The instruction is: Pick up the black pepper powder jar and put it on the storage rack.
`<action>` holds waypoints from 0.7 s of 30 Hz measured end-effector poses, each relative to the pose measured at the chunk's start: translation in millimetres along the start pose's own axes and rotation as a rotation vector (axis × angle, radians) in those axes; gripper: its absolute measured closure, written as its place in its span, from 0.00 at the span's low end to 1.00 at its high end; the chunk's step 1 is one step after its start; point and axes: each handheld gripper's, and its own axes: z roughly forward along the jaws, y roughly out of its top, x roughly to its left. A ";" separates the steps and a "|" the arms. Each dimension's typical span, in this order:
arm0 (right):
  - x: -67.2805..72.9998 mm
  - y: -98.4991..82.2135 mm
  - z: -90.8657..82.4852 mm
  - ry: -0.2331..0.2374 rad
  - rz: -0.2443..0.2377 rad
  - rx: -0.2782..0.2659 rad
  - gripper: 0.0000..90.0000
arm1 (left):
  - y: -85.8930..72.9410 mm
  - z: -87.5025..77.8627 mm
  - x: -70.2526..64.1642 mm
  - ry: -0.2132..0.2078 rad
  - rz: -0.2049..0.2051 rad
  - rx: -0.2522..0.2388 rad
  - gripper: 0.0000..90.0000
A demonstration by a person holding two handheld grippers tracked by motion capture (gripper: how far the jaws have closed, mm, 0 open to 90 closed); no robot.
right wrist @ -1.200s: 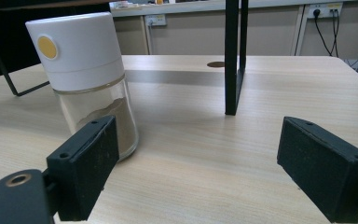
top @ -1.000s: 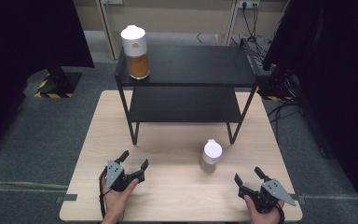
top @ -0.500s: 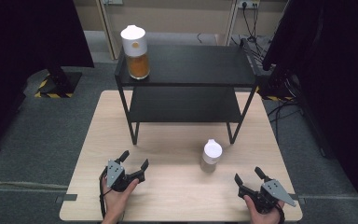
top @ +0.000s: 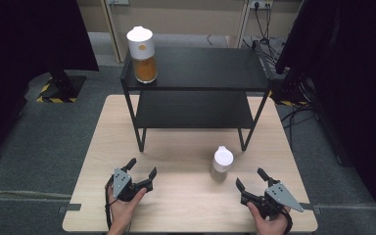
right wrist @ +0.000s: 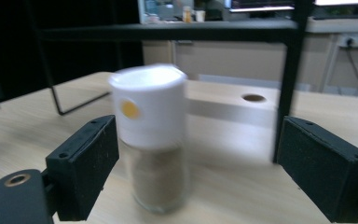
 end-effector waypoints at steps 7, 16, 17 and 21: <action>15.0 12.5 26.6 0.023 -0.041 0.000 0.14 | -0.1 -0.1 0.7 -0.003 -0.004 0.000 0.14; 22.8 12.4 50.9 0.011 -0.028 0.024 0.15 | 0.2 0.2 0.6 -0.003 -0.002 0.001 0.14; 24.0 12.7 53.4 0.008 -0.030 0.028 0.15 | 0.2 0.2 0.7 -0.003 -0.002 0.001 0.14; 28.1 13.5 61.8 -0.008 -0.028 0.039 0.16 | 0.1 0.0 1.2 -0.004 -0.006 0.000 0.14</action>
